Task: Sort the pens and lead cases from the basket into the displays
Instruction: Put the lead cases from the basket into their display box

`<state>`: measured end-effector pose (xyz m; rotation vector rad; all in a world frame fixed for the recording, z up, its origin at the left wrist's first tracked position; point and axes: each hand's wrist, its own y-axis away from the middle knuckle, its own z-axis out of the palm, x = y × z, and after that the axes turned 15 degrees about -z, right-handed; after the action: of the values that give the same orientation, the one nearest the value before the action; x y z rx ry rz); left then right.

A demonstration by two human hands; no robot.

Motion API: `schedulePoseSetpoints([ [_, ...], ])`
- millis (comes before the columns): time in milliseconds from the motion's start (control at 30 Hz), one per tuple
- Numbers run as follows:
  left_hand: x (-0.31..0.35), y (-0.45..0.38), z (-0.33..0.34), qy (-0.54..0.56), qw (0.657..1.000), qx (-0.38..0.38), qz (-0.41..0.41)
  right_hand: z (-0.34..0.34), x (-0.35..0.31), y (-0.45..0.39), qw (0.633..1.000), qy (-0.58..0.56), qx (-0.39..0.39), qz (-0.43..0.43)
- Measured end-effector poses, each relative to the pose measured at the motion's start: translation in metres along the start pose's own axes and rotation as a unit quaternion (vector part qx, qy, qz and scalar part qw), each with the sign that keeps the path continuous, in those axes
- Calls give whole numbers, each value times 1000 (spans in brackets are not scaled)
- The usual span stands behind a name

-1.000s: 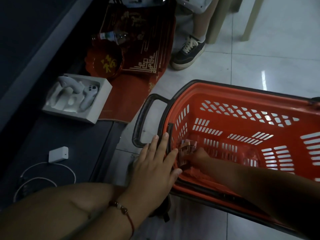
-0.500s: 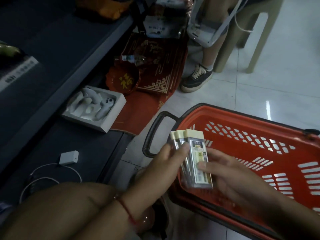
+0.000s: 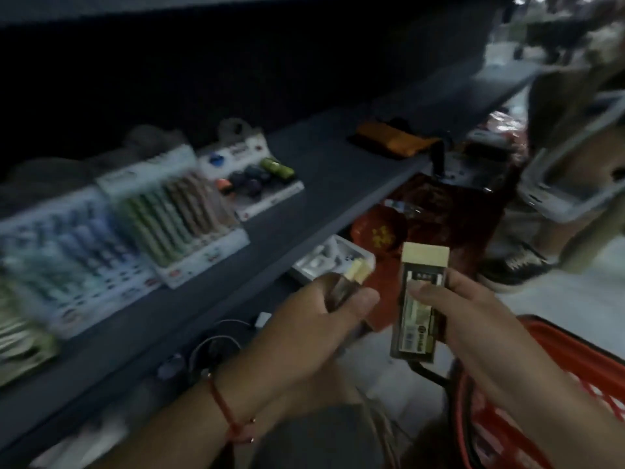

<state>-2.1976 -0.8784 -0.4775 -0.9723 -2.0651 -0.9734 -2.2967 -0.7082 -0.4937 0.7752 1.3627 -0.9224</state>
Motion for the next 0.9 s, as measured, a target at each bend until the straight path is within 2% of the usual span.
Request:
schedulePoseSetpoints([
  [67,-13,21,-43,-152,986,65,20,32,-11,-5,998,35,-47,-28],
  [133,-36,43,-80,-280,951,125,35,67,-22,-7,993,64,-93,-43],
  [200,-58,69,-110,-358,913,185,63,101,-30,-4,989,60,-126,-56],
  [267,-81,97,-134,-410,877,242,70,139,-35,0,980,72,-168,-79],
  [400,-121,147,-171,-469,827,311,23,217,-47,17,955,90,-252,-128],
  [500,-149,180,-191,-488,790,370,-3,270,-56,35,916,89,-332,-206],
  [633,-192,215,-209,-466,777,422,-40,330,-58,52,861,117,-410,-277],
  [733,-207,230,-222,-433,793,421,-85,366,-56,52,828,116,-457,-303],
  [900,-219,206,-246,-407,791,443,-109,402,-53,26,833,90,-462,-291],
])
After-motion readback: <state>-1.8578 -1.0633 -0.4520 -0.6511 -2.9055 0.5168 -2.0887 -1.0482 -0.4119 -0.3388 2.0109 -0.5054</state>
